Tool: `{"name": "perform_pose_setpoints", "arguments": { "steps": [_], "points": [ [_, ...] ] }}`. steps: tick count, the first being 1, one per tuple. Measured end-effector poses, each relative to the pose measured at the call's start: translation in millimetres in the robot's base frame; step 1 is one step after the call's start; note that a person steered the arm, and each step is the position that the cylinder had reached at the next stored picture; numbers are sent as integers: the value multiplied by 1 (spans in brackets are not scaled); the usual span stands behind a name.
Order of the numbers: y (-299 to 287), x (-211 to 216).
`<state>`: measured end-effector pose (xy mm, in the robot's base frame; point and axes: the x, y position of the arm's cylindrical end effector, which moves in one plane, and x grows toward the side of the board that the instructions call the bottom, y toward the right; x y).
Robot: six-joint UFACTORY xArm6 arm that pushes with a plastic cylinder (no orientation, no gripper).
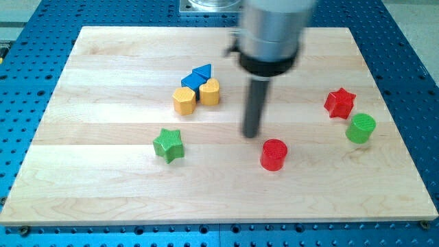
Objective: Move the red circle diagonal to the heart
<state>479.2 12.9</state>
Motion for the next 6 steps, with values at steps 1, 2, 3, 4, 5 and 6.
{"name": "perform_pose_setpoints", "arguments": {
  "steps": [1,2,3,4,5,6],
  "points": [
    [-5,53],
    [107,54],
    [154,54],
    [129,58],
    [117,133],
    [203,134]
  ]
}}
